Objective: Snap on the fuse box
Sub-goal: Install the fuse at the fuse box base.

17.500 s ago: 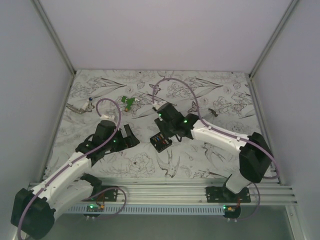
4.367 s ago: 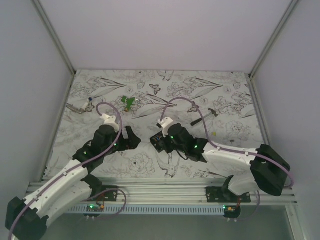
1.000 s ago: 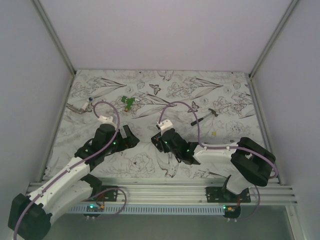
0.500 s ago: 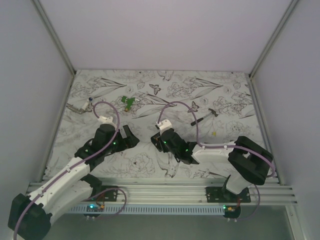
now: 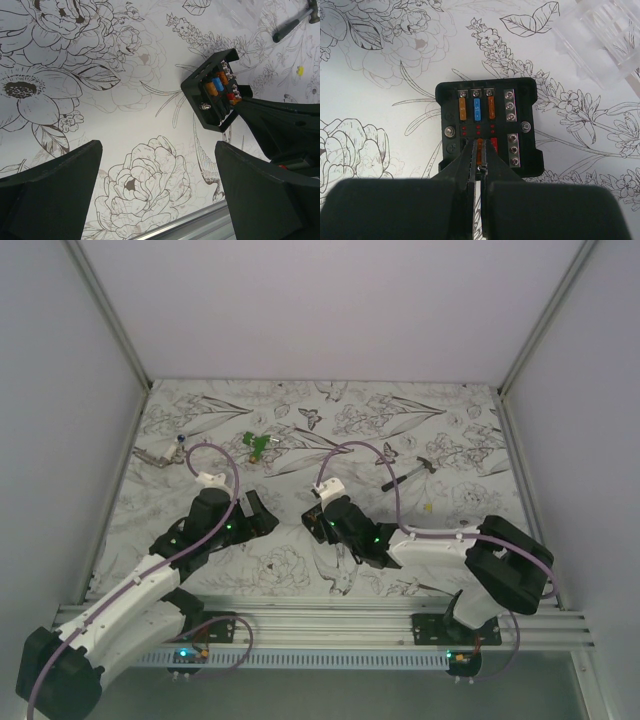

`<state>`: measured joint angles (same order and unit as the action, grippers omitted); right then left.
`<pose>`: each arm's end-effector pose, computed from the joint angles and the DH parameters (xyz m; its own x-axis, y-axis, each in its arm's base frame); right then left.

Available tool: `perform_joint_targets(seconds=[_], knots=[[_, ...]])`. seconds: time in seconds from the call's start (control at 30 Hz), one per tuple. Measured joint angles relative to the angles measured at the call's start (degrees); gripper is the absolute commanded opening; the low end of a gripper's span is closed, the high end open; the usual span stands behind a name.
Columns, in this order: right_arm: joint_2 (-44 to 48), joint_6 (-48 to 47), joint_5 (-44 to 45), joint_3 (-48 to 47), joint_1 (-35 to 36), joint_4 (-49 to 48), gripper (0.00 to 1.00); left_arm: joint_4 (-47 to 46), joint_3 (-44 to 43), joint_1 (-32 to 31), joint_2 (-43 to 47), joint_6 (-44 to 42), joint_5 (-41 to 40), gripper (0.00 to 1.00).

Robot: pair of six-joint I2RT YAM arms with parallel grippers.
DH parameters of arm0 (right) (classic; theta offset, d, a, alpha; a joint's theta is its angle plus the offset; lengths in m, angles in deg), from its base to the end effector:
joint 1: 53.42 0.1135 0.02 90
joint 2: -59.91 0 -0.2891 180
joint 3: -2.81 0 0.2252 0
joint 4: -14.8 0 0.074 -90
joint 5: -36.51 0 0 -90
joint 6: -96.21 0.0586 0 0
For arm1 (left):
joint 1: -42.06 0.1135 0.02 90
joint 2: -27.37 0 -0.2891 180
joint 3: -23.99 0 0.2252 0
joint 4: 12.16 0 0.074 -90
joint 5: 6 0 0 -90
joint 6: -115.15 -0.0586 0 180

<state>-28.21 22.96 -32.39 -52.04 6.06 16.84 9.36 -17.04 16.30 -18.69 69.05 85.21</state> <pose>0.1725 0.2510 0.2045 -0.4697 -0.2673 -0.8414 -0.5421 0.8395 0.0359 0.1457 -0.0717 0.2427 -0.6031 -0.4787 -0.6380 0.0462 0.7776 -0.6271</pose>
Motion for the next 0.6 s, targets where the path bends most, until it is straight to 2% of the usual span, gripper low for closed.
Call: perform_joint_targets(seconds=[0.6], knots=[[-3.15, -0.02, -0.57, -0.07, -0.28, -1.07, 0.0, 0.0, 0.0, 0.0, -0.07, 0.0, 0.0, 1.0]])
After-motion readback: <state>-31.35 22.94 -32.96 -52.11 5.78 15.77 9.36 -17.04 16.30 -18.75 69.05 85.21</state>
